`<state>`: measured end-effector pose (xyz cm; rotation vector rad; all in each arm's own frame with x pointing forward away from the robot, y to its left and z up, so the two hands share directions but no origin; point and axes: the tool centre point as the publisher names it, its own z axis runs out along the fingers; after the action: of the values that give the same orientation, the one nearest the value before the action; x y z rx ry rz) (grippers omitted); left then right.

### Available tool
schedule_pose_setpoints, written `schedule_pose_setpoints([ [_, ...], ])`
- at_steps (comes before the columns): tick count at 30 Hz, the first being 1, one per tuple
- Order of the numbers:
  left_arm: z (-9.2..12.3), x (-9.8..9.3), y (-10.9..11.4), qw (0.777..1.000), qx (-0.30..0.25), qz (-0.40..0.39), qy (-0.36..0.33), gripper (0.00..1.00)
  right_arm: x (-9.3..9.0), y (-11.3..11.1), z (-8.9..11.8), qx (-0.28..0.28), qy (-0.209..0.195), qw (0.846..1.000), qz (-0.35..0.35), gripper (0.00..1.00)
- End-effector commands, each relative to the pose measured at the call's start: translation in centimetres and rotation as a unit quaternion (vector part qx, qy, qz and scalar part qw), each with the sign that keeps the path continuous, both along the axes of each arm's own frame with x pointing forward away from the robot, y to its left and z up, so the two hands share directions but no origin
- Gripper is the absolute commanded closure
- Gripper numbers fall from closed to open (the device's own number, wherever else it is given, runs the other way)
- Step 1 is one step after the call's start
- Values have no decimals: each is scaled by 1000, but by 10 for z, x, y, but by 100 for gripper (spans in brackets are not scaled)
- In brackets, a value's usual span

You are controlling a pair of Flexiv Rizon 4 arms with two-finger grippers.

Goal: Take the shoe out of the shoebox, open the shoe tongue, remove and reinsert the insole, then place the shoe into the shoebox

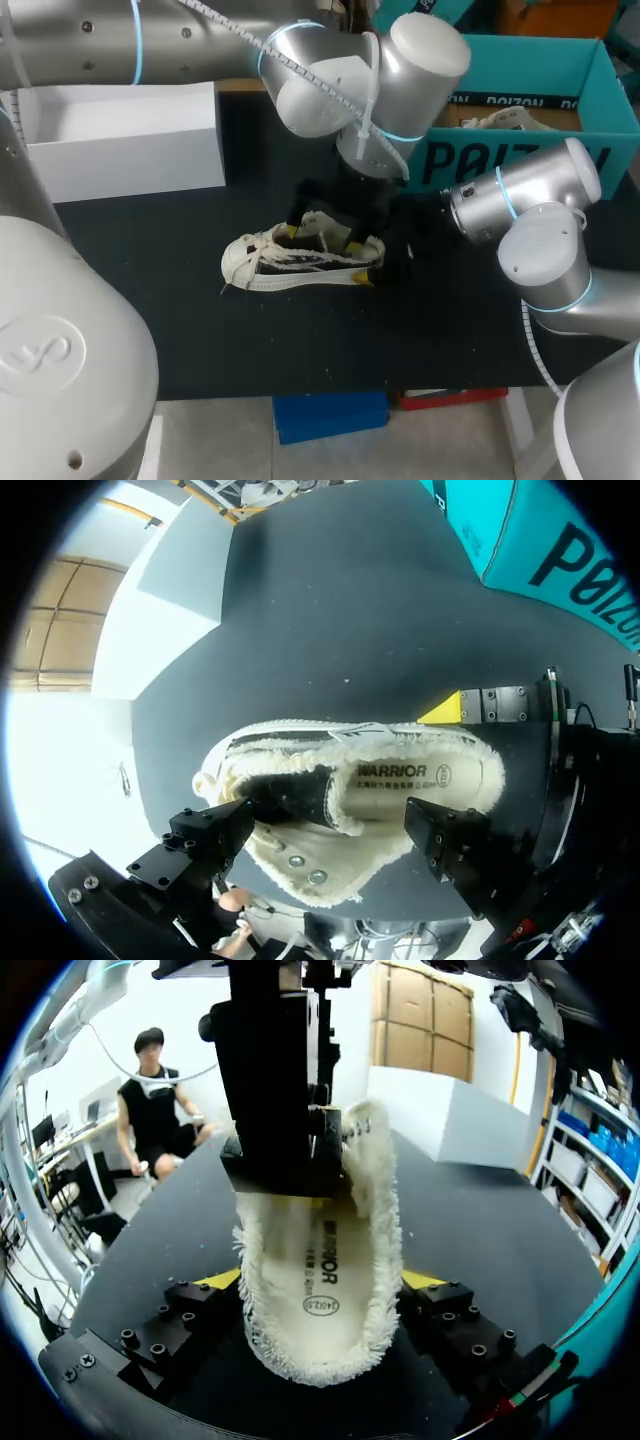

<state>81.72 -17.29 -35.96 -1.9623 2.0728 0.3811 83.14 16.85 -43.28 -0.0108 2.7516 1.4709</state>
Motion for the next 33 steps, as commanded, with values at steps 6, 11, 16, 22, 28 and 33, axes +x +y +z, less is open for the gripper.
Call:
schedule_pose_setpoints([
  [6,-4,-4,16,998,57,14,8,0,0,2,-1,0,0,1000,-1,100],
  [11,-7,-7,27,997,74,22,13,0,0,2,-1,0,0,1000,-1,100],
  [16,-7,-7,32,997,75,27,16,0,0,2,-1,0,0,1000,-1,100],
  [22,-6,-5,33,997,73,28,17,24,0,2,-1,0,0,1000,-1,100],
  [28,-5,-4,30,997,71,22,18,94,0,2,-1,0,0,1000,-1,100],
  [33,-6,-5,28,997,71,18,18,100,0,2,-1,0,0,1000,-1,100],
])
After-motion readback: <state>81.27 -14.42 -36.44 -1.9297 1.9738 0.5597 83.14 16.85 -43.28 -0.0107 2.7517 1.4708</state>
